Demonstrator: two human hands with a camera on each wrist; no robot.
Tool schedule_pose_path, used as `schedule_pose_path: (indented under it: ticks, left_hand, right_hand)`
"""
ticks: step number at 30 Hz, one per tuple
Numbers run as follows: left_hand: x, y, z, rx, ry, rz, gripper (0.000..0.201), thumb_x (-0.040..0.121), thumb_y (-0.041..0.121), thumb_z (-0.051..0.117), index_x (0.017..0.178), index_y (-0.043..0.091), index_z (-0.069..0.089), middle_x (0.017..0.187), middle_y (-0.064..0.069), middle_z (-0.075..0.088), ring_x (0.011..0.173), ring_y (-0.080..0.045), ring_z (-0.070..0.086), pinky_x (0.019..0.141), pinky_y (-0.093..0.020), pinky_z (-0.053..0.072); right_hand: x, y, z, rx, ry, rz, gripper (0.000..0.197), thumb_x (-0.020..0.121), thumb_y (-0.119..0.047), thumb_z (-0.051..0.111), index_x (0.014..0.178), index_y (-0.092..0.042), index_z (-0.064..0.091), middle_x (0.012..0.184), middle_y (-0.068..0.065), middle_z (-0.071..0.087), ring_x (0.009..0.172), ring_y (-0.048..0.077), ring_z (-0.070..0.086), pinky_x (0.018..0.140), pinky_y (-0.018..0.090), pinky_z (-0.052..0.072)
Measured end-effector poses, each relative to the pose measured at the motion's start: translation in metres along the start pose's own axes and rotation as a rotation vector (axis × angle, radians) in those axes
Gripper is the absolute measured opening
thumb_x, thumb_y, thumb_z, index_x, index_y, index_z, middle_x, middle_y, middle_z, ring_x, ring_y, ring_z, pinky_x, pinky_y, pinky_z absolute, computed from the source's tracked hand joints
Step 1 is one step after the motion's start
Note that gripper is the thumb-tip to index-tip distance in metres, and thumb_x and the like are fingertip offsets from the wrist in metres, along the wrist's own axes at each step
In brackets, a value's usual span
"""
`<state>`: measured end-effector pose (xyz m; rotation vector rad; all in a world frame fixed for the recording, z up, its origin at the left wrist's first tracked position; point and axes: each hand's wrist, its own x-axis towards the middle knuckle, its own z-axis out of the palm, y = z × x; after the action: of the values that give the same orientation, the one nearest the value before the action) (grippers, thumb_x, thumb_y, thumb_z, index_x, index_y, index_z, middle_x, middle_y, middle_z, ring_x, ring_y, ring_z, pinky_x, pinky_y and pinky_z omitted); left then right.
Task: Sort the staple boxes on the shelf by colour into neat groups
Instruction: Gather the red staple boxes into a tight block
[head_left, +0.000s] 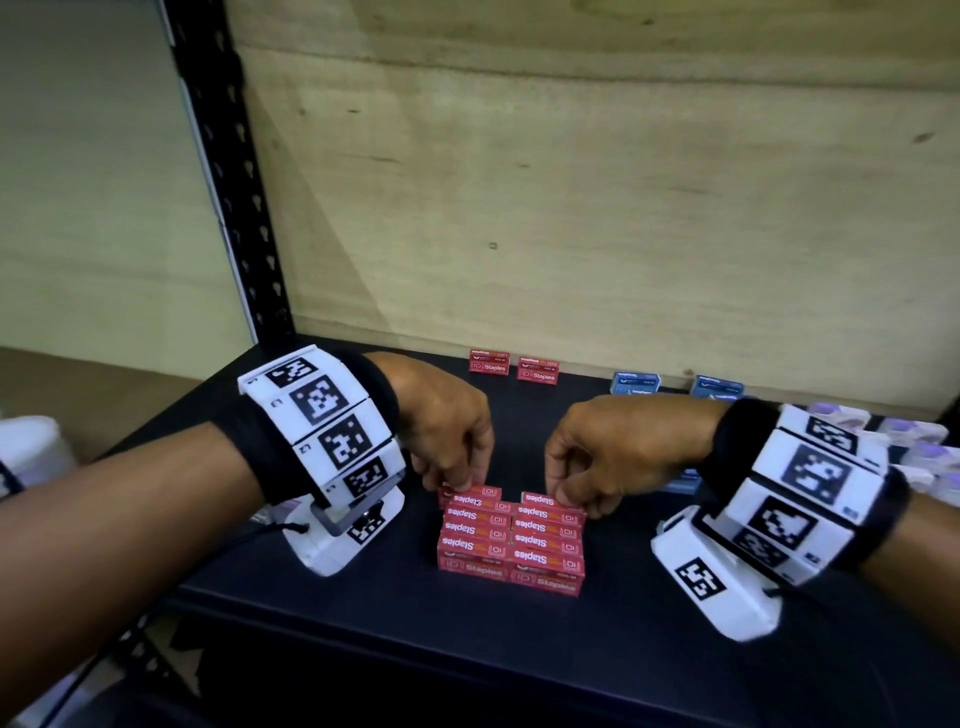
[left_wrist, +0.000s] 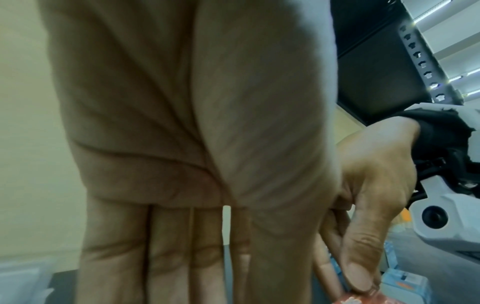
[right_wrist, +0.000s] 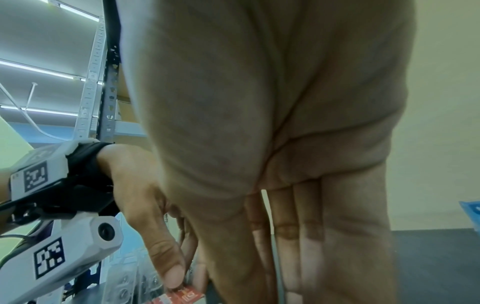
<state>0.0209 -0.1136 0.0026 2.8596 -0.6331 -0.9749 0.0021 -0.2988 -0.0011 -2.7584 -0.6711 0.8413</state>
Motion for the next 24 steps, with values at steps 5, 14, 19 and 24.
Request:
schedule_pose_path:
  ticks: [5, 14, 19, 24]
  left_hand:
    - [0.003, 0.005, 0.0, -0.015, 0.012, 0.033, 0.013, 0.092, 0.019, 0.066, 0.105, 0.022, 0.07, 0.089, 0.003, 0.073, 0.07, -0.002, 0.064, 0.067, -0.017, 0.048]
    - [0.008, 0.009, 0.0, -0.004, -0.001, 0.035, 0.015, 0.091, 0.019, 0.068, 0.105, 0.021, 0.07, 0.094, 0.001, 0.075, 0.075, -0.005, 0.067, 0.074, -0.02, 0.053]
    - [0.008, 0.009, -0.001, -0.029, -0.018, 0.027, 0.015, 0.091, 0.017, 0.068, 0.106, 0.02, 0.07, 0.095, 0.0, 0.074, 0.075, -0.005, 0.067, 0.069, -0.018, 0.052]
    - [0.009, 0.011, -0.003, -0.022, -0.019, 0.006, 0.022, 0.092, 0.024, 0.067, 0.113, 0.02, 0.069, 0.096, -0.003, 0.075, 0.078, -0.01, 0.068, 0.074, -0.024, 0.055]
  right_hand:
    - [0.003, -0.004, 0.001, -0.028, 0.012, 0.008, 0.011, 0.096, -0.026, 0.063, 0.101, -0.022, 0.071, 0.087, -0.004, 0.077, 0.07, 0.002, 0.071, 0.06, 0.009, 0.046]
    - [0.01, -0.01, 0.001, -0.091, -0.005, 0.005, 0.008, 0.095, -0.024, 0.064, 0.1, -0.024, 0.07, 0.079, -0.008, 0.074, 0.068, 0.001, 0.07, 0.065, 0.013, 0.049]
    - [0.013, -0.008, 0.0, -0.088, -0.018, 0.005, 0.01, 0.095, -0.021, 0.063, 0.102, -0.022, 0.07, 0.086, -0.004, 0.077, 0.072, 0.005, 0.072, 0.066, 0.013, 0.051]
    - [0.013, -0.006, -0.007, -0.096, -0.045, 0.017, 0.011, 0.095, -0.028, 0.062, 0.102, -0.023, 0.07, 0.085, 0.0, 0.076, 0.069, 0.008, 0.069, 0.066, 0.019, 0.054]
